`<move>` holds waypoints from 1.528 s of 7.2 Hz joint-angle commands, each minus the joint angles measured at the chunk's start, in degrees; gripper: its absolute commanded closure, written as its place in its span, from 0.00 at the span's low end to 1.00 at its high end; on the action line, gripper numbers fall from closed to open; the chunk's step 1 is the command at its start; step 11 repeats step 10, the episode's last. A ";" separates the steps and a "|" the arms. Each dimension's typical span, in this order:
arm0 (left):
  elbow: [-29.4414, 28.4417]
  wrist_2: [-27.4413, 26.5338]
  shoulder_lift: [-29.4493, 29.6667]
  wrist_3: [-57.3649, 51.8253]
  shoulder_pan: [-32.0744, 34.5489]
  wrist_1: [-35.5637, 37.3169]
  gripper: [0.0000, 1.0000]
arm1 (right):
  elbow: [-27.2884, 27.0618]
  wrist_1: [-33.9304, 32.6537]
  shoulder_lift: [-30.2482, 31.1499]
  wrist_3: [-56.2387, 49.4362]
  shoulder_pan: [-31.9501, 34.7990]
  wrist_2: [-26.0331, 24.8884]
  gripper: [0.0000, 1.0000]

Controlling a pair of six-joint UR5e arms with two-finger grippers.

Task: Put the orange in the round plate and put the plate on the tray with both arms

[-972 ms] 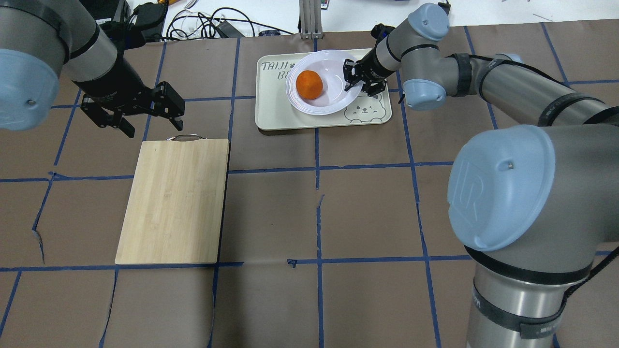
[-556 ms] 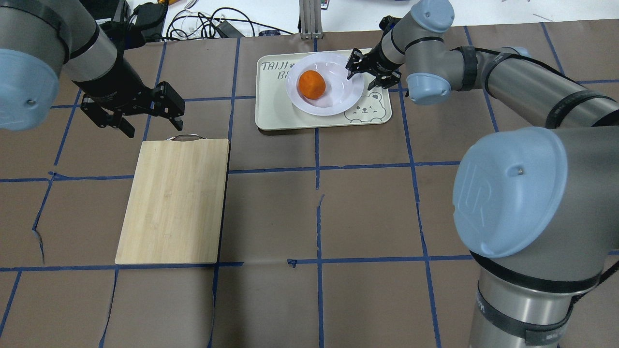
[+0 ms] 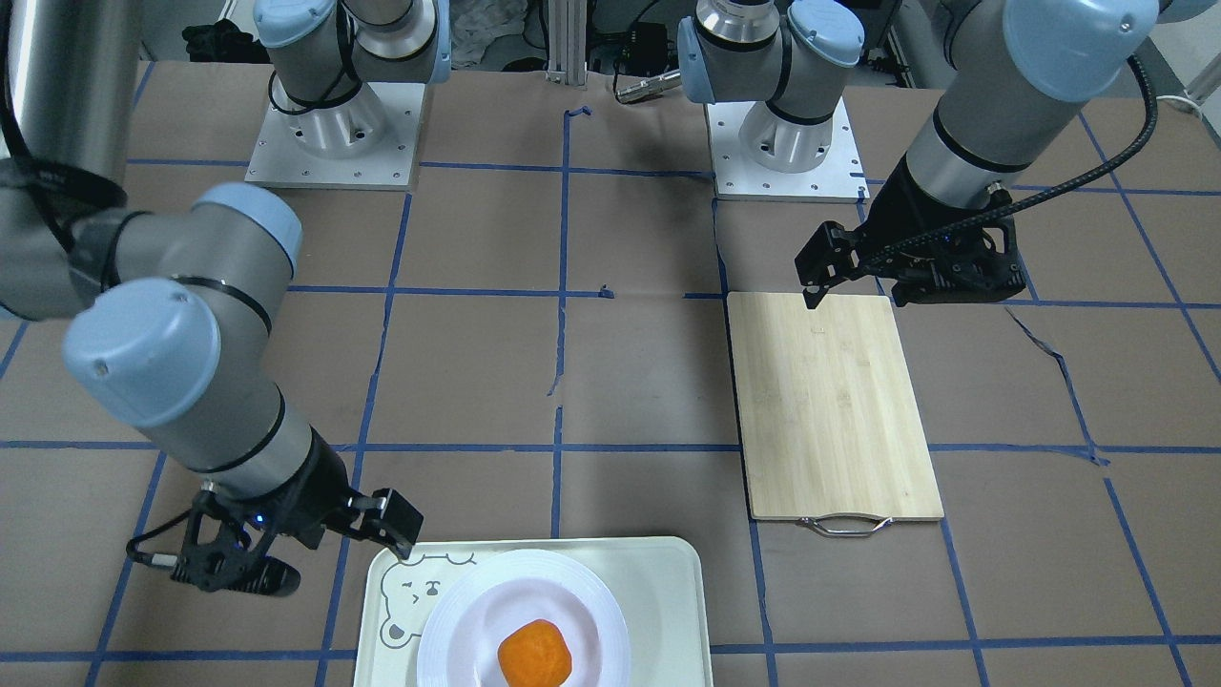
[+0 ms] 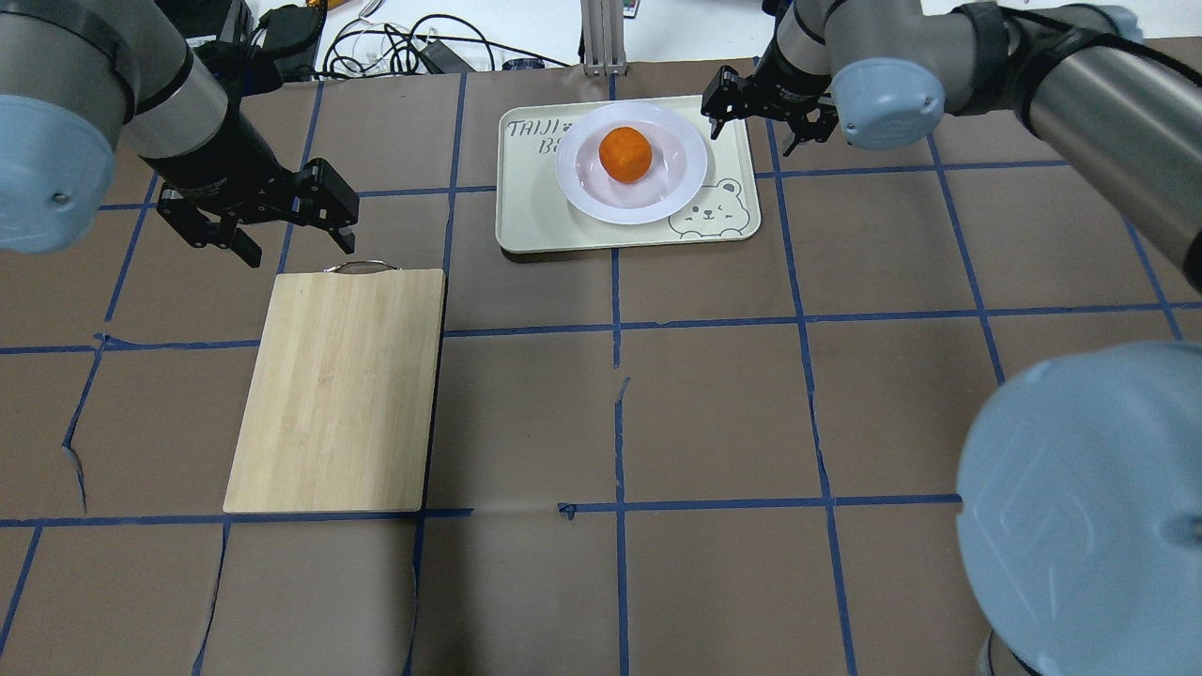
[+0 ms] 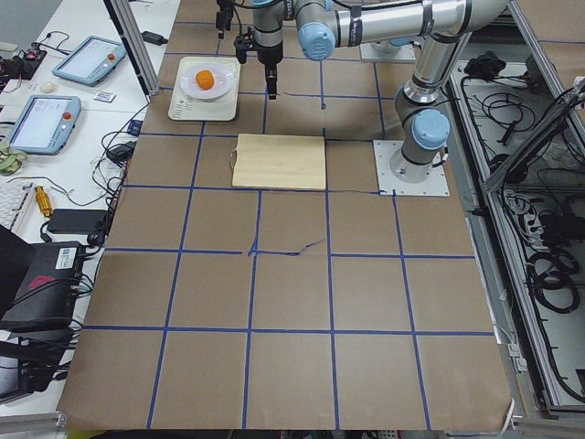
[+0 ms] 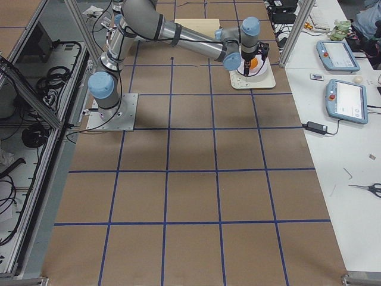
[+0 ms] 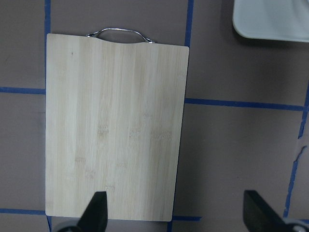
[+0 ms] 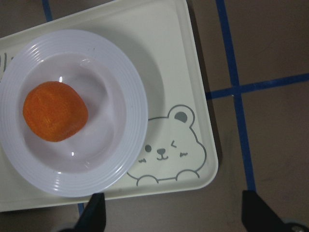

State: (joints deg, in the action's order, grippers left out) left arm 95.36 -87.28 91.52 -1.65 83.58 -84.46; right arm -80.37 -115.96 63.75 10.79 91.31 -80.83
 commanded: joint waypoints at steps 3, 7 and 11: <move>0.00 0.01 -0.03 0.07 0.09 0.08 0.00 | 0.56 18.49 16.83 -10.40 0.01 -5.83 0.00; -0.09 0.01 -1.17 0.07 0.09 0.35 0.00 | 1.43 26.66 18.34 -10.53 0.80 -7.50 0.00; -0.35 -0.25 -1.26 -0.20 -0.09 0.17 0.00 | 1.18 26.41 18.43 -10.00 0.89 -7.50 0.00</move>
